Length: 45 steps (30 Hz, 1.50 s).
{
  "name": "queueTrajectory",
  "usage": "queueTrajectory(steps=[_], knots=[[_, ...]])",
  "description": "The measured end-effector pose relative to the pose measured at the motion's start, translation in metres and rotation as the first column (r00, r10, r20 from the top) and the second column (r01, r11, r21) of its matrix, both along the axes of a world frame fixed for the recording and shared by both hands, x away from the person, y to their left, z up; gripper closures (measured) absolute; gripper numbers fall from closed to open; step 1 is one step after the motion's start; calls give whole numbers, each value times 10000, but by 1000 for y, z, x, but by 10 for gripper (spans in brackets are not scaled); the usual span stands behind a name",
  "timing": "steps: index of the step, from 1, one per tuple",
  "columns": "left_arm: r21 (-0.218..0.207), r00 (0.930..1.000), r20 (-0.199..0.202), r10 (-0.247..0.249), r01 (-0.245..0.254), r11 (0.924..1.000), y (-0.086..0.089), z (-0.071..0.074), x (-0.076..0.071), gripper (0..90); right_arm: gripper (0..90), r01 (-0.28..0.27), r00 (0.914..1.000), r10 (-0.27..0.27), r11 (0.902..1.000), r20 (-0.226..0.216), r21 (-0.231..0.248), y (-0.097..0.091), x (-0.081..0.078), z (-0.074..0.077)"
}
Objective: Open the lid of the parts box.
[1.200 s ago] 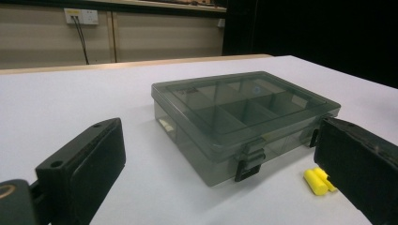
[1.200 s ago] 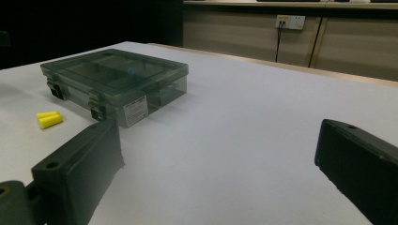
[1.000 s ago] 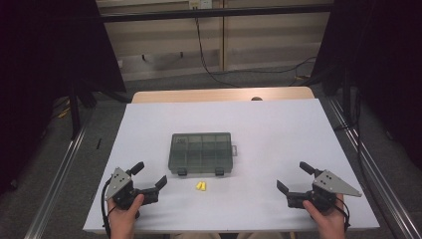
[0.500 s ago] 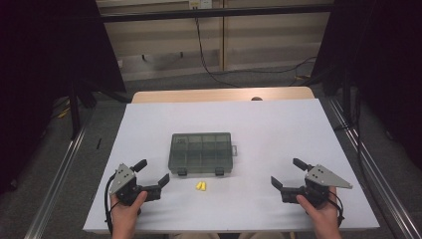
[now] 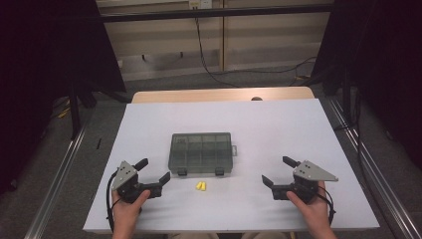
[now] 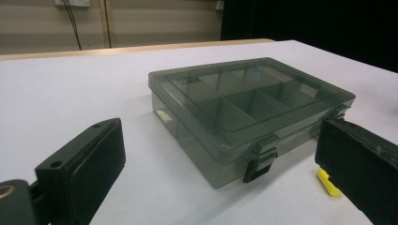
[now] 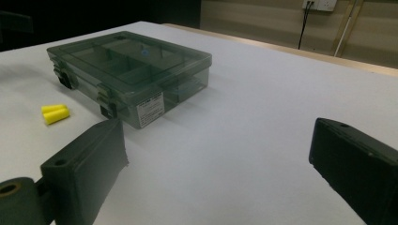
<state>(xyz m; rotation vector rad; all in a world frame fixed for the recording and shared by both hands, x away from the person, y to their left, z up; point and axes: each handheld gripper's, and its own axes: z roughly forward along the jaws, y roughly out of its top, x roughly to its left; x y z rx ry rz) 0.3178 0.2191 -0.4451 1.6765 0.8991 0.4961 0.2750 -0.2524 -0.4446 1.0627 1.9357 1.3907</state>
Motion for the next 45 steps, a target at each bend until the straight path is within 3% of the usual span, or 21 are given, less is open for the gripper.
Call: queueTrajectory(steps=[8, 16, 19, 25, 33, 38, 40, 44, 45], knots=[[-46, 9998, -76, 197, -198, 9998, -3, -1, 6, 23, 40, -29, 9999, 32, 9998, -120, 216, 9, 6, 2], [-92, 9998, -172, 122, -123, 9999, -3, -2, 10, 25, 40, -285, 9995, 286, 9996, -145, 71, 25, 13, 4], [-126, 9996, -204, 216, -218, 9997, -1, -1, 11, 24, 40, -385, 9986, 395, 9988, -339, 303, 30, 17, 2], [-190, 9988, -465, 180, -189, 9996, 3, 0, 12, 28, 64, -303, 9994, 308, 9991, -131, 310, 39, 21, 4], [-81, 9981, -620, -4, -1, 10000, 2, 0, 13, 106, 65, -546, 9972, 555, 9983, -496, 198, 51, 27, 3], [9, 9967, -814, 35, -35, 10000, 3, 0, 15, 169, 52, -725, 9935, 766, 9961, -843, 510, 56, 30, 1], [84, 9964, -843, -6, 13, 10000, 3, 0, 15, 200, 61, -651, 9928, 689, 9970, -975, 416, 58, 31, 1], [218, 9959, -900, -131, 151, 9996, 3, 0, 15, 278, 197, -808, 9896, 850, 9959, -1163, 402, 61, 32, 1], [240, 9957, -908, -171, 194, 9995, 4, 1, 15, 278, 197, -808, 9896, 850, 9959, -1163, 402, 61, 32, 1]])
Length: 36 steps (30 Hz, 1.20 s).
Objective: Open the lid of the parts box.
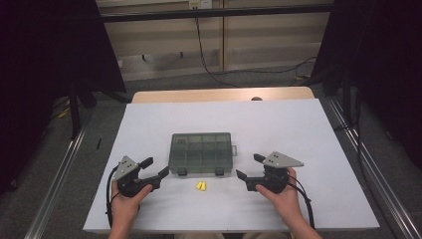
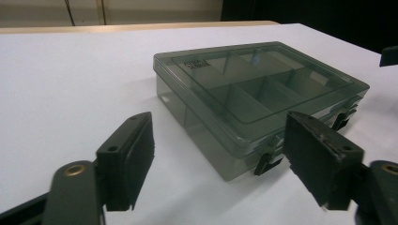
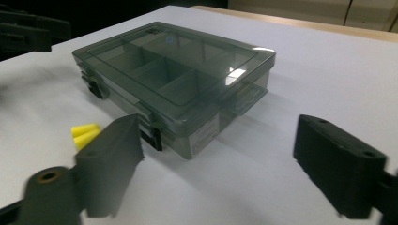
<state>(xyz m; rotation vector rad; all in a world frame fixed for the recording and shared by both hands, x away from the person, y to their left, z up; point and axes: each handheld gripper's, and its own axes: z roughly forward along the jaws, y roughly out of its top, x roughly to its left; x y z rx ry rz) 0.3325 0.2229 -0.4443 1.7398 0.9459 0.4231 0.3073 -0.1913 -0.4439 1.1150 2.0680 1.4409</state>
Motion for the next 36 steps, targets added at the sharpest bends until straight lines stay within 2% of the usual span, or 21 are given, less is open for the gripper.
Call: queueTrajectory(steps=[1, 4, 7, 9, 10, 11, 12, 13, 17, 19, 21, 22, 23, 25, 26, 34, 36], knots=[[4, 10000, 22, -12, 12, 10000, 0, 0, 0, 339, 270, -42, 10000, 42, 10000, -11, 45, 0, 1, -1], [50, 10000, -82, -17, 18, 10000, 2, 1, 0, 408, 361, -168, 9997, 172, 9997, -177, 178, 2, 2, -1], [149, 9998, -180, -85, 88, 9999, 4, 2, -1, 472, 490, -377, 9991, 379, 9993, -178, 68, 3, 4, -2], [74, 9996, -280, -89, 91, 9999, 4, 2, 0, 494, 515, -388, 9991, 389, 9992, -196, 34, 3, 4, -3], [168, 9989, -477, -6, 14, 9999, 3, 1, 1, 547, 571, -456, 9985, 459, 9989, -312, 105, 4, 5, -4], [168, 9989, -477, -6, 14, 9999, 3, 1, 1, 567, 571, -456, 9985, 459, 9989, -312, 105, 4, 5, -4], [205, 9975, -698, -73, 88, 9998, 3, 0, 2, 589, 645, -439, 9981, 443, 9990, -429, 117, 3, 6, -4], [205, 9975, -698, -73, 88, 9998, 3, 0, 2, 600, 680, -440, 9981, 445, 9990, -433, 109, 3, 6, -4], [473, 9934, -1083, -380, 433, 9979, 0, -2, 2, 693, 795, -714, 9959, 712, 9974, -554, -7, 5, 8, -4], [470, 9915, -1231, -419, 480, 9977, -1, -3, 2, 746, 849, -829, 9948, 813, 9963, -607, -243, 6, 8, -6], [549, 9904, -1259, -562, 635, 9965, -2, -3, 3, 806, 896, -1024, 9920, 998, 9943, -777, -308, 6, 8, -6], [549, 9904, -1259, -562, 635, 9965, -2, -3, 3, 824, 900, -1076, 9911, 1039, 9934, -830, -409, 7, 8, -7], [514, 9884, -1308, -769, 843, 9951, -3, -3, 3, 836, 900, -1112, 9907, 1065, 9924, -848, -525, 8, 8, -7], [563, 9876, -1344, -815, 897, 9944, -3, -3, 4, 848, 900, -1166, 9889, 1113, 9919, -989, -495, 9, 10, -8], [449, 9857, -1422, -898, 971, 9943, -4, -4, 4, 849, 900, -1171, 9883, 1114, 9918, -1039, -503, 9, 11, -9], [565, 9832, -1604, -876, 978, 9936, -3, -3, 6, 868, 900, -1347, 9830, 1249, 9887, -1345, -656, 13, 16, -12], [662, 9798, -1799, -871, 1004, 9927, -4, -4, 7, 875, 900, -1422, 9818, 1311, 9870, -1375, -744, 15, 17, -12]])
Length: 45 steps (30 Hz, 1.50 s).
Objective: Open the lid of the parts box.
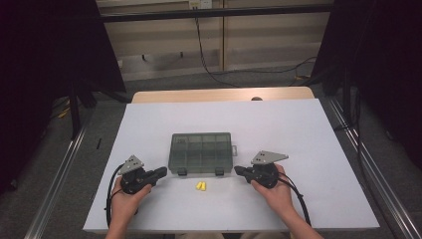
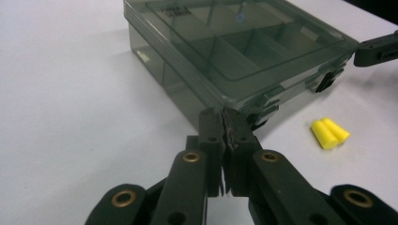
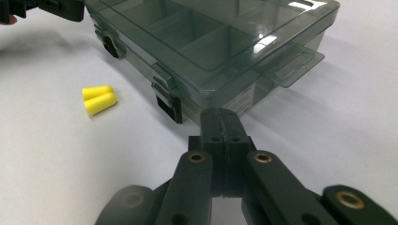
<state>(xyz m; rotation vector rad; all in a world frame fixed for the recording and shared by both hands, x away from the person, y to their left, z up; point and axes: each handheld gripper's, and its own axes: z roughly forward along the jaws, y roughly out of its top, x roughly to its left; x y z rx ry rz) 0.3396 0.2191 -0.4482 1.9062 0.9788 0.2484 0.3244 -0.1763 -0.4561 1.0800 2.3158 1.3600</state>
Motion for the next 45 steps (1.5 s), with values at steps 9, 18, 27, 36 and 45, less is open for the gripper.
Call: queueTrajectory(steps=[9, 18, 27, 36, 45], knots=[[380, 9999, -116, -51, 56, 9993, -3, -1, 1, 889, 900, 45, 9999, -44, 9999, -166, 92, -1, 2, 2], [563, 10000, 18, -65, 64, 9984, -5, 2, 1, 889, 900, -102, 9997, 102, 9999, -240, -25, 1, 2, 1], [661, 9999, -157, -3, 13, 9978, -8, 3, 4, 900, 900, -265, 9992, 260, 9995, -294, -169, 3, 3, 0], [929, 9999, -136, 31, -19, 9957, -9, 1, 5, 900, 900, -198, 9994, 186, 9989, -296, -424, 5, 5, -2], [897, 9999, -110, -28, 38, 9960, -9, 1, 5, 900, 900, -211, 9994, 201, 9991, -268, -366, 4, 5, -1]])
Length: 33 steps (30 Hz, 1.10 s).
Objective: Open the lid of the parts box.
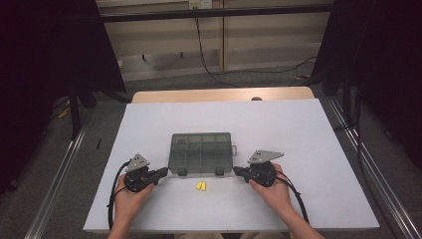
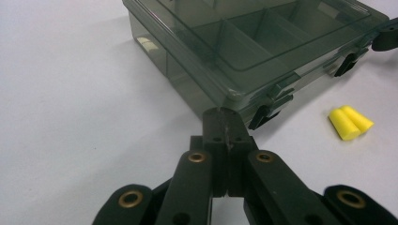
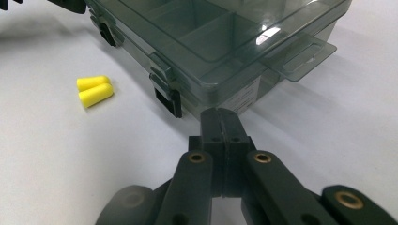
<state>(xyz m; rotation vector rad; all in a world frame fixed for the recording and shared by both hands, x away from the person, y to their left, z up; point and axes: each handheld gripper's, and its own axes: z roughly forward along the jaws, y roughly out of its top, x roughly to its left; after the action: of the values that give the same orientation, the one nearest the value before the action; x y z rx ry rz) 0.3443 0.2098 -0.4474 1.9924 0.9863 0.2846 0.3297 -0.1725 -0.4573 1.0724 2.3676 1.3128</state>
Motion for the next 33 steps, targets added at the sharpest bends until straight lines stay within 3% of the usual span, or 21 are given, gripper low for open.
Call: queueTrajectory(steps=[5, 12, 21, 26, 33], knots=[[47, 10000, 27, -36, 36, 10000, -1, -1, 0, 900, 900, 37, 9999, -41, 9997, 152, 244, -2, 0, 3], [7, 10000, -17, 5, -5, 10000, -1, -1, 0, 900, 900, -6, 10000, 7, 10000, 58, -88, 0, 1, -1], [-15, 10000, 24, -7, 7, 10000, 0, -1, 0, 896, 900, -3, 9999, 0, 9998, 156, 179, -2, 0, 2], [29, 10000, 21, -30, 30, 10000, 0, -2, 0, 894, 900, -54, 9999, 54, 10000, 136, 19, -1, 0, 1], [26, 9999, 85, -70, 70, 10000, 0, -1, 0, 893, 900, -97, 9998, 94, 9998, 196, 160, -2, 0, 2]])
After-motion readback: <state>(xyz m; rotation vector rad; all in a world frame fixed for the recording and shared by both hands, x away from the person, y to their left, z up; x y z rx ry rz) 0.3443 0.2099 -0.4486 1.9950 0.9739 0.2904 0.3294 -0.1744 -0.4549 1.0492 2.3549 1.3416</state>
